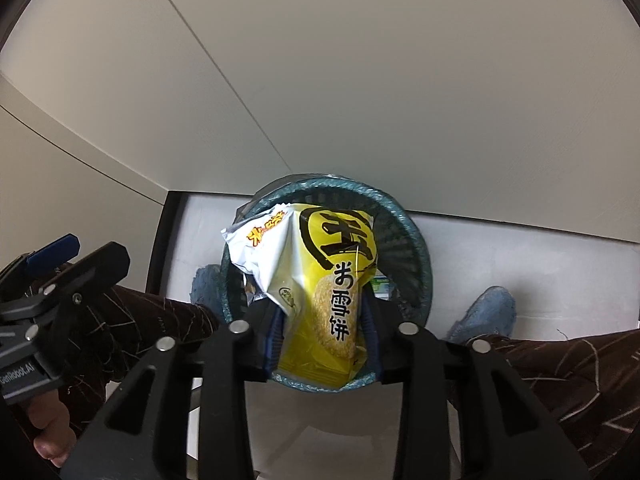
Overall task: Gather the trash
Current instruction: 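Open the left gripper to drop the carton while the right gripper releases the packet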
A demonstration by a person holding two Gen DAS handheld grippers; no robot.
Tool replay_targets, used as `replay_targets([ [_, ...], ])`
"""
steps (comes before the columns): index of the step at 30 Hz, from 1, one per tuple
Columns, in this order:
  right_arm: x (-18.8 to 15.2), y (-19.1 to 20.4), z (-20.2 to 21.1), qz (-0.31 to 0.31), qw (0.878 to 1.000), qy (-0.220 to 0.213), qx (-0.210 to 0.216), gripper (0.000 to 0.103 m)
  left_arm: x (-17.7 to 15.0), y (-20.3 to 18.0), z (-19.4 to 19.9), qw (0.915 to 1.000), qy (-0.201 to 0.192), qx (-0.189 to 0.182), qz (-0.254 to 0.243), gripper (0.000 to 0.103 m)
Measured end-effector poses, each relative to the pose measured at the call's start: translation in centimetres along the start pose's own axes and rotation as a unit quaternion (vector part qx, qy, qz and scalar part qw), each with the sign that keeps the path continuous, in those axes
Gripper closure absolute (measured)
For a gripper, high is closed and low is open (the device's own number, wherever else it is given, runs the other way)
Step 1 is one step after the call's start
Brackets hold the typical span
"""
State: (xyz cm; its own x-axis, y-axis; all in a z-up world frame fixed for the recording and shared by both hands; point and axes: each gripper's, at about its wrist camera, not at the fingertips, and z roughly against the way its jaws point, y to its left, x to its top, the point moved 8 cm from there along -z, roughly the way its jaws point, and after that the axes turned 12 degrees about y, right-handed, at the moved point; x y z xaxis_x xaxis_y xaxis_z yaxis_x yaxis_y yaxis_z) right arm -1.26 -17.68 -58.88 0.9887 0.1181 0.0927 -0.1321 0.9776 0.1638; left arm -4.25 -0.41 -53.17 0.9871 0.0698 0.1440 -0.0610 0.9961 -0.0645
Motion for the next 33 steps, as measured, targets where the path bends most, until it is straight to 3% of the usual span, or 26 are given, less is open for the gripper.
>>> replay_targets([
  [2,-0.1,0.0,-0.2,-0.002,1.000,0.003,0.000,0.052,0.1,0.2,-0.4,1.0000,0.006,-0.003,0.006,0.006],
  [7,0.2,-0.2,0.2,-0.019,1.000,-0.004,0.009,0.038,0.1,0.5,-0.7,0.9998,0.013,-0.006,0.014,0.006],
  [19,-0.4,1.6,-0.5,0.018,1.000,0.017,0.008,0.027,0.1,1.4,-0.8,0.9990,0.020,-0.010,0.039,0.006],
  [33,0.1,1.5,-0.8,0.002,1.000,0.018,0.017,0.019,0.4,1.6,-1.6,0.9983,0.032,-0.013,0.046,0.006],
])
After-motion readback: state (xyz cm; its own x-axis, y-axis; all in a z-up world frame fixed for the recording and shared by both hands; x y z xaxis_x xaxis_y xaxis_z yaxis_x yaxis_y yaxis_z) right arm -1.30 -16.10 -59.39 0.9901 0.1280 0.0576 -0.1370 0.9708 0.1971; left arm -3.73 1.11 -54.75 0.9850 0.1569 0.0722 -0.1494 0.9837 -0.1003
